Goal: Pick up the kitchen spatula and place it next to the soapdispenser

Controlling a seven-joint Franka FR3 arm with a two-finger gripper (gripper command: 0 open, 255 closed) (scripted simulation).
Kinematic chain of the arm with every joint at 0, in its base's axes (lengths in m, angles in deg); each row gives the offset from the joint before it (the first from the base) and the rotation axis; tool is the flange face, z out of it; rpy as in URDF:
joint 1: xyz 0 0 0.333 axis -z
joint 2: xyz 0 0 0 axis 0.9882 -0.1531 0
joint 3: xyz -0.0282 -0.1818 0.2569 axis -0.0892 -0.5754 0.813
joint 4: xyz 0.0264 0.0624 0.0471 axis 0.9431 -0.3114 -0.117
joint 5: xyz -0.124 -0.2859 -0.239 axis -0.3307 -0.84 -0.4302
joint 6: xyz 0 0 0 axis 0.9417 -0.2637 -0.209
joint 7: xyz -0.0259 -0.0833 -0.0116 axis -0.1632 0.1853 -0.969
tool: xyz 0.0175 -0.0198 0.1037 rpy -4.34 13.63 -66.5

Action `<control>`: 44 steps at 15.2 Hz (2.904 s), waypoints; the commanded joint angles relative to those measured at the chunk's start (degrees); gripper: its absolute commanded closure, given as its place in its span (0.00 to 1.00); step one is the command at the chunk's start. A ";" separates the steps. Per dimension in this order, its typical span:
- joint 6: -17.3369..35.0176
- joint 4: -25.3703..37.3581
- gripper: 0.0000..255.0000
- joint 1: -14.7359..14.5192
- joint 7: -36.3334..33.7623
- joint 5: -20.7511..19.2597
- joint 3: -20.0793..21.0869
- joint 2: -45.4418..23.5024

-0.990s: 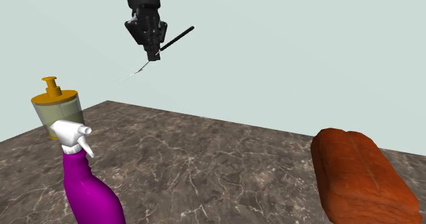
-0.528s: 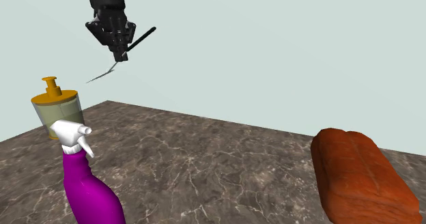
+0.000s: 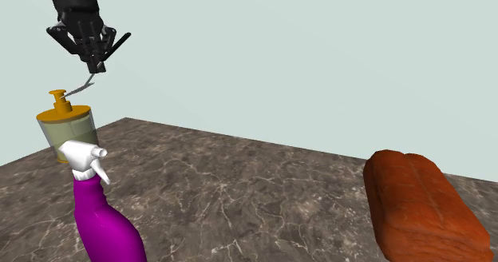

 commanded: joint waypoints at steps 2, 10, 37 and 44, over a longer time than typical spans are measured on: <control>1.99 -1.86 1.00 -0.19 -0.65 0.09 0.27 -0.16; 8.33 -9.53 1.00 -0.18 -0.94 0.06 0.23 1.16; 29.14 -28.77 1.00 -0.08 -1.91 -0.24 0.05 -0.43; 34.58 -32.31 1.00 -0.04 -2.18 -0.38 0.01 -2.33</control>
